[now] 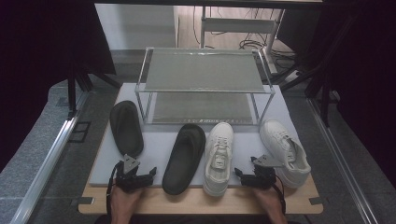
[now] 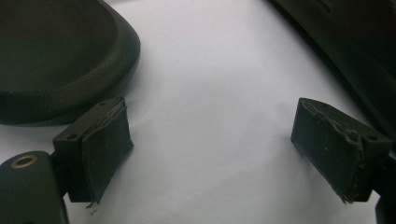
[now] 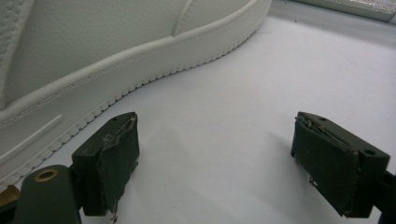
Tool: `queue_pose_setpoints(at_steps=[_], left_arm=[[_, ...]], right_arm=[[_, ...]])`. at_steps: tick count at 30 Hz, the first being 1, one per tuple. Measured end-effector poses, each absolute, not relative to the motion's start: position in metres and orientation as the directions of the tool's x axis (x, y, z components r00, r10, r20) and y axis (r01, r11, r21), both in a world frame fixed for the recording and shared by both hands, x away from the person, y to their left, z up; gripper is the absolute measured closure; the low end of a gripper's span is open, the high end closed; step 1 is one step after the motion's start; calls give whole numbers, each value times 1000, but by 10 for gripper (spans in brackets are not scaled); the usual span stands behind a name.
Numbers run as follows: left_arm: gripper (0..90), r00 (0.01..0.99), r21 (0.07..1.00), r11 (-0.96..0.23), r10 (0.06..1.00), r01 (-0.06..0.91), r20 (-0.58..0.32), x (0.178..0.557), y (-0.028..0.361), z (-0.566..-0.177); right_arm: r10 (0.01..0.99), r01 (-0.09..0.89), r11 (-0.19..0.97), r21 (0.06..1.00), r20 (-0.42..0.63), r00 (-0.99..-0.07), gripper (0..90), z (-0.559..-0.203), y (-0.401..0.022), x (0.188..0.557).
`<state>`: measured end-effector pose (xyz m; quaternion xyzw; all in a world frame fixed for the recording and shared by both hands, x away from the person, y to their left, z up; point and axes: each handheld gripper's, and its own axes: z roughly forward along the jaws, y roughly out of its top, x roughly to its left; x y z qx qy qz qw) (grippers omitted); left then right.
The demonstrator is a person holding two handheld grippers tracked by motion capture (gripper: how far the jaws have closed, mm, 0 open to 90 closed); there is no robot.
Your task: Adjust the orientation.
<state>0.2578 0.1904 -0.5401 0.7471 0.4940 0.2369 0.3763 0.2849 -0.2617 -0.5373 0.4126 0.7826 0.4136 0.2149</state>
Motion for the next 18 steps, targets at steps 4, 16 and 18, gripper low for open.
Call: queue_pose_setpoints(at_steps=[4,16,18], left_arm=[[116,389,798,-217,921,563,-24,258,190,-540],[122,381,798,-208,924,566,-30,258,190,-540],[125,377,798,-203,926,568,-32,258,189,-540]], right_arm=[[824,468,317,825,5,-567,150,-537,-262,285],[824,468,317,825,5,-567,150,-537,-262,285],[824,468,317,825,5,-566,150,-537,-262,285]])
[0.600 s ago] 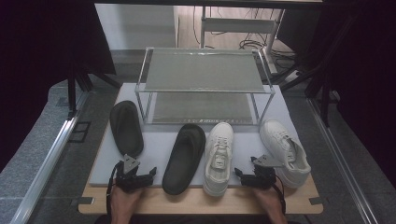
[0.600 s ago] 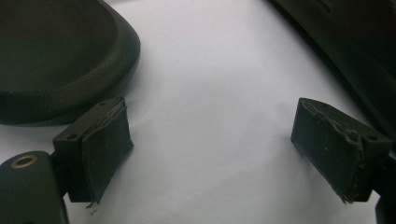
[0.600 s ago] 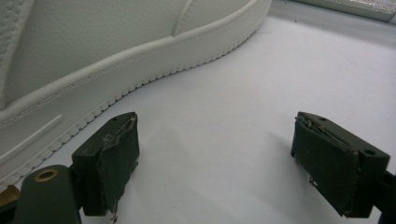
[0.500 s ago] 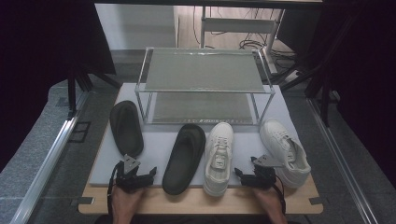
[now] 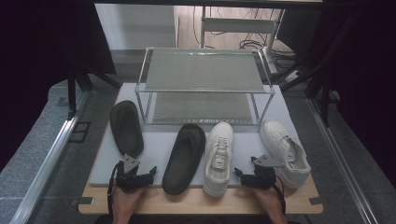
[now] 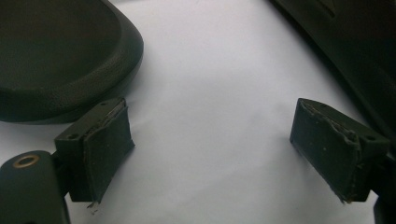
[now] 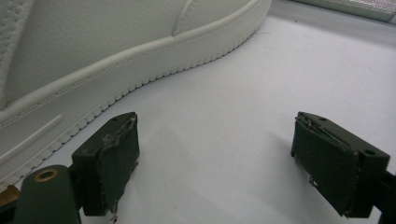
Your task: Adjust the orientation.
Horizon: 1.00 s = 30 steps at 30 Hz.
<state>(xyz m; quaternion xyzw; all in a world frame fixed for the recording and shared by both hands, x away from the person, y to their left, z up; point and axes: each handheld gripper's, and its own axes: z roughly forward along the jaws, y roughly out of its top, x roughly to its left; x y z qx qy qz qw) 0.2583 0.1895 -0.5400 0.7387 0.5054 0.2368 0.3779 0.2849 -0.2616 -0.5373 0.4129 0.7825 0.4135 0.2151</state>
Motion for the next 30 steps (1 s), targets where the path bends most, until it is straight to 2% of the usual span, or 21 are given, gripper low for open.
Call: queue_pose_setpoints(at_steps=[10,12,30], left_arm=[[129,360,797,-180,932,577,-50,259,189,-538],[136,367,796,-165,927,582,-75,260,189,-536],[207,367,808,-185,929,560,-41,279,194,-505]], right_arm=[[824,468,318,825,4,-567,150,-537,-262,285],[824,468,318,825,3,-567,149,-537,-262,285],[825,468,319,824,1,-565,150,-537,-261,285]])
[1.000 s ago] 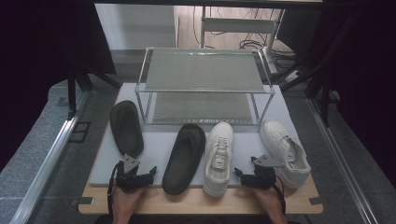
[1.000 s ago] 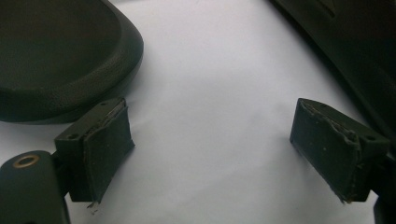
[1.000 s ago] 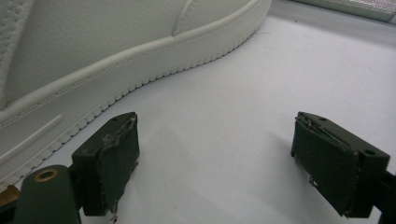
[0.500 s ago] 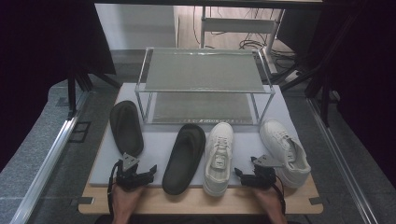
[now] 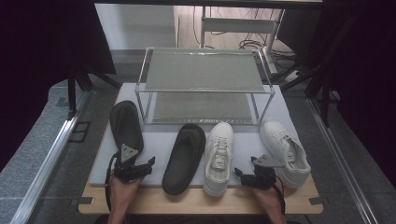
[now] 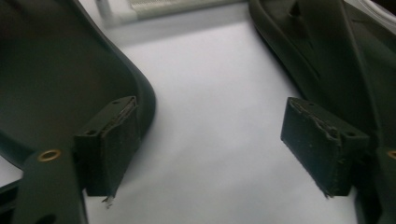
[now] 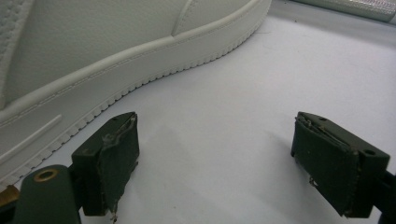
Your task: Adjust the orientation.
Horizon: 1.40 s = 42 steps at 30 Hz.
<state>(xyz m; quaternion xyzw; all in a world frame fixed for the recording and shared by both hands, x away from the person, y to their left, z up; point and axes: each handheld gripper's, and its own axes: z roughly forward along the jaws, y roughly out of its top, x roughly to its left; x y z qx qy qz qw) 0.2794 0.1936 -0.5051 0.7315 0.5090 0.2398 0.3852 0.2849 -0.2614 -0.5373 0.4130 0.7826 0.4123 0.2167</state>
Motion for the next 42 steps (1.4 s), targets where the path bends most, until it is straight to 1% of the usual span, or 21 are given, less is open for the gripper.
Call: queue_pose_setpoints(at_steps=[6,10,14,23,24,33,36,39,42], left_arm=[[220,337,807,-163,940,567,-47,303,206,-497],[271,331,810,-155,942,566,-51,313,211,-494],[306,319,812,-161,947,561,-32,324,217,-492],[347,318,808,-139,946,572,-63,351,226,-492],[365,313,809,-131,947,574,-68,356,227,-491],[411,279,810,-90,956,579,-94,377,230,-484],[423,248,796,-100,967,597,-65,388,230,-485],[444,239,786,-102,969,610,-59,393,229,-487],[475,212,758,-104,976,644,-46,404,229,-490]], right_arm=[[825,468,319,824,2,-565,150,-537,-261,285],[824,467,318,825,3,-567,150,-537,-262,285],[825,468,318,824,2,-565,150,-537,-261,285],[825,468,319,824,2,-565,150,-537,-262,285],[825,468,318,824,3,-565,150,-537,-262,285],[824,468,316,826,6,-567,150,-537,-262,285],[823,467,316,826,6,-568,150,-537,-262,285],[823,467,316,826,6,-567,150,-537,-262,285],[823,467,316,826,6,-568,150,-537,-262,285]])
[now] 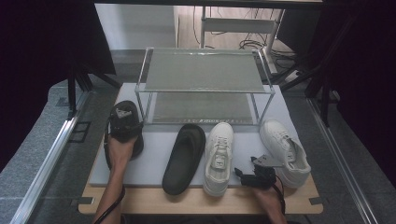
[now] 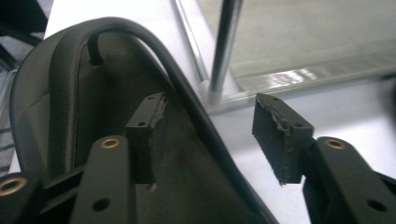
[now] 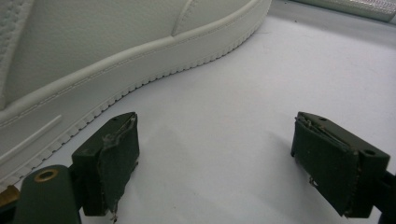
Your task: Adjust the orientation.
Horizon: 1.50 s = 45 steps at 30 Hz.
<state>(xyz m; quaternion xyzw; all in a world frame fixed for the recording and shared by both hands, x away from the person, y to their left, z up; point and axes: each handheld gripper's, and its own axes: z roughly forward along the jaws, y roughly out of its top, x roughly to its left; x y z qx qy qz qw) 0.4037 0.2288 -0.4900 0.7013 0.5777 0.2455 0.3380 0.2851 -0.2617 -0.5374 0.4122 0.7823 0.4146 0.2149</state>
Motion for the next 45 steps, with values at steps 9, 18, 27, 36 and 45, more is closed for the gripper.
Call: queue_pose_setpoints(at_steps=[9,18,27,36,45], left_arm=[[582,175,724,-101,984,682,-28,421,225,-493],[748,142,708,-86,990,701,-20,420,226,-489],[825,133,719,-79,991,691,-19,409,243,-481],[828,159,737,-111,987,667,5,390,253,-471],[828,197,759,-140,980,636,15,353,261,-456]], right_arm=[[824,467,313,827,8,-567,150,-538,-262,285],[824,467,314,827,8,-567,150,-538,-262,285],[824,467,314,827,8,-567,150,-538,-262,285],[824,468,317,825,6,-567,150,-537,-262,285],[824,468,316,825,6,-567,150,-537,-262,285]])
